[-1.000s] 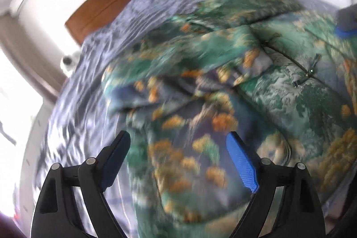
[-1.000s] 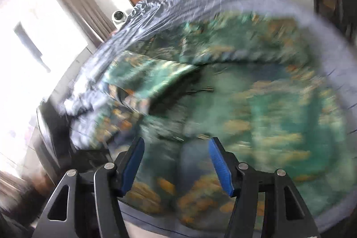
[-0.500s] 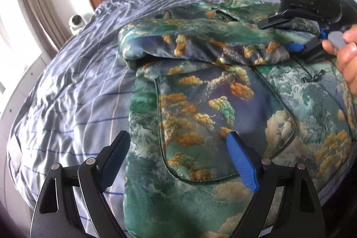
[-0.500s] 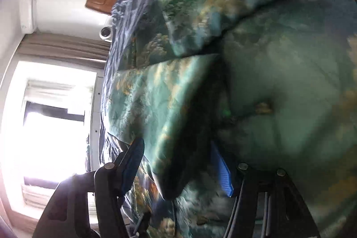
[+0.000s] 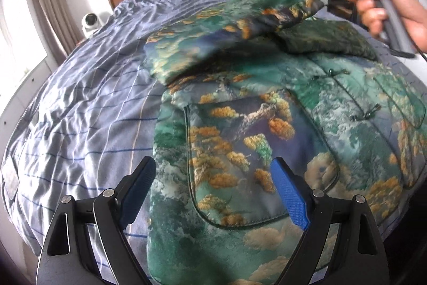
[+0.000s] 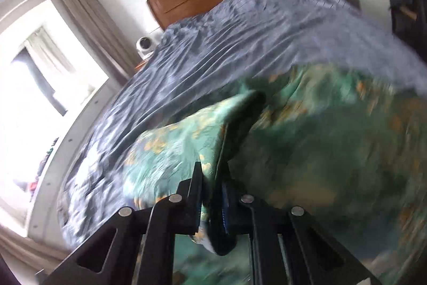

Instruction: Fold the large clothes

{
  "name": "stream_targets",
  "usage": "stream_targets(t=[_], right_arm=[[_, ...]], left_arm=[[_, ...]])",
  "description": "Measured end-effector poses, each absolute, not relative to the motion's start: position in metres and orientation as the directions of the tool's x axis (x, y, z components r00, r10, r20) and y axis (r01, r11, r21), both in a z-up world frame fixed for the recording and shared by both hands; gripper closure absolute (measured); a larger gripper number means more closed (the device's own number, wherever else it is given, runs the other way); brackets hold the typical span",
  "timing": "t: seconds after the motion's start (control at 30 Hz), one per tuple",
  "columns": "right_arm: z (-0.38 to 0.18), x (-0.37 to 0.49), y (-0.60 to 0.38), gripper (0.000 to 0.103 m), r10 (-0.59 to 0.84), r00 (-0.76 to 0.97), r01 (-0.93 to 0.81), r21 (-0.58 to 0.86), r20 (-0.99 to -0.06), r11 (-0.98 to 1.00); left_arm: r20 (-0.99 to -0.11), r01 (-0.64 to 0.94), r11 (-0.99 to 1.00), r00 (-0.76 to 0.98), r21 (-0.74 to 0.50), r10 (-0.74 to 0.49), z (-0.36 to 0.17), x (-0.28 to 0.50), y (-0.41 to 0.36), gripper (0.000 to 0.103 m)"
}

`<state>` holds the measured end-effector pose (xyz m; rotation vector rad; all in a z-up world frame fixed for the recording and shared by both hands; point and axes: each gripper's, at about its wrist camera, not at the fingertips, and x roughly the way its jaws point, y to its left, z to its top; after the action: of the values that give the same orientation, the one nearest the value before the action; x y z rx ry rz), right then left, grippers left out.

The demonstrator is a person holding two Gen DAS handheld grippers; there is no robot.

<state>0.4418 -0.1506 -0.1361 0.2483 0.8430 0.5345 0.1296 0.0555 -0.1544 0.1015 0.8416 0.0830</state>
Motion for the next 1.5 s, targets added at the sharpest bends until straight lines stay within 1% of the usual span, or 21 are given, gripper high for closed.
stream_targets(t=[0.23,0.5,0.53,0.6,0.67,0.73,0.77,0.83,0.87,0.9,0.93,0.97,1.0,1.03,1.1,1.17,1.2,1.27,1.33,1.43,1.5], right_arm=[[-0.176,0.501,-0.154,0.091,0.462,0.531,-0.295,0.356,-0.71,0.887],[-0.217,0.505,-0.156,0.091,0.393,0.516,-0.3,0.269,-0.761,0.915],[-0.22,0.505,-0.155,0.09,0.388,0.51,-0.304,0.261,-0.767,0.916],[-0.222,0.499,-0.155,0.081,0.374,0.51,-0.317,0.235,-0.774,0.919],[-0.222,0.499,-0.156,0.077,0.372,0.512,-0.33,0.223,-0.774,0.917],[-0.216,0.497,-0.161,0.064,0.377,0.509,-0.332,0.228,-0.774,0.916],[-0.211,0.494,-0.165,0.063,0.374,0.518,-0.332,0.222,-0.769,0.917],[-0.197,0.484,-0.169,0.063,0.335,0.575,-0.34,0.154,-0.746,0.928],[-0.185,0.474,-0.17,0.063,0.317,0.623,-0.355,0.102,-0.715,0.929],[-0.179,0.469,-0.17,0.063,0.319,0.646,-0.369,0.083,-0.694,0.926],[-0.17,0.459,-0.169,0.063,0.352,0.662,-0.41,0.074,-0.661,0.909],[-0.168,0.455,-0.168,0.063,0.398,0.644,-0.445,0.103,-0.654,0.889],[-0.168,0.455,-0.167,0.065,0.45,0.604,-0.478,0.154,-0.657,0.865],[-0.172,0.458,-0.164,0.076,0.478,0.567,-0.494,0.188,-0.67,0.849],[-0.188,0.466,-0.155,0.088,0.468,0.518,-0.495,0.195,-0.716,0.847],[-0.211,0.477,-0.153,0.092,0.435,0.478,-0.466,0.2,-0.763,0.862],[-0.22,0.482,-0.154,0.097,0.427,0.461,-0.446,0.213,-0.778,0.869],[-0.232,0.488,-0.158,0.099,0.432,0.445,-0.416,0.246,-0.784,0.875],[-0.235,0.49,-0.16,0.099,0.44,0.442,-0.407,0.262,-0.782,0.875],[-0.237,0.491,-0.158,0.099,0.434,0.435,-0.426,0.244,-0.789,0.871],[-0.24,0.491,-0.156,0.099,0.431,0.435,-0.44,0.231,-0.791,0.868]], left_arm=[[-0.754,-0.043,0.994,0.649,0.098,0.102,-0.155,0.136,0.062,0.014],[-0.77,-0.044,0.994,0.63,0.096,0.102,-0.154,0.141,0.064,0.014],[-0.773,-0.04,0.995,0.626,0.092,0.097,-0.154,0.142,0.064,0.014],[-0.782,-0.032,0.996,0.617,0.086,0.087,-0.154,0.145,0.063,0.014],[-0.787,-0.024,0.996,0.611,0.09,0.086,-0.152,0.149,0.062,0.014],[-0.786,-0.014,0.996,0.613,0.089,0.079,-0.146,0.153,0.063,0.014],[-0.784,-0.008,0.997,0.617,0.083,0.07,-0.142,0.156,0.064,0.014],[-0.777,0.012,0.998,0.628,0.063,0.042,-0.13,0.168,0.065,0.014],[-0.77,0.027,0.998,0.637,0.052,0.023,-0.122,0.179,0.065,0.014],[-0.765,0.037,0.998,0.644,0.046,0.012,-0.116,0.187,0.063,0.013],[-0.76,0.054,0.998,0.649,0.035,-0.008,-0.108,0.202,0.061,0.01],[-0.76,0.077,0.997,0.65,0.02,-0.035,-0.101,0.222,0.057,0.009],[-0.76,0.09,0.996,0.648,0.008,-0.053,-0.098,0.242,0.054,0.008],[-0.763,0.09,0.996,0.643,0.003,-0.056,-0.097,0.259,0.053,0.008],[-0.786,0.07,0.997,0.616,-0.015,-0.055,-0.103,0.302,0.051,0.008],[-0.822,0.005,0.999,0.569,-0.034,-0.03,-0.122,0.349,0.056,0.009],[-0.835,-0.024,0.999,0.549,-0.038,-0.018,-0.13,0.363,0.06,0.009],[-0.872,-0.098,0.994,0.489,-0.051,0.004,-0.159,0.392,0.07,0.009],[-0.896,-0.145,0.986,0.445,-0.083,-0.01,-0.186,0.404,0.081,0.008],[-0.883,-0.125,0.99,0.469,-0.071,-0.004,-0.186,0.408,0.079,0.003],[-0.882,-0.116,0.992,0.471,-0.04,0.019,-0.183,0.42,0.078,0.003]])
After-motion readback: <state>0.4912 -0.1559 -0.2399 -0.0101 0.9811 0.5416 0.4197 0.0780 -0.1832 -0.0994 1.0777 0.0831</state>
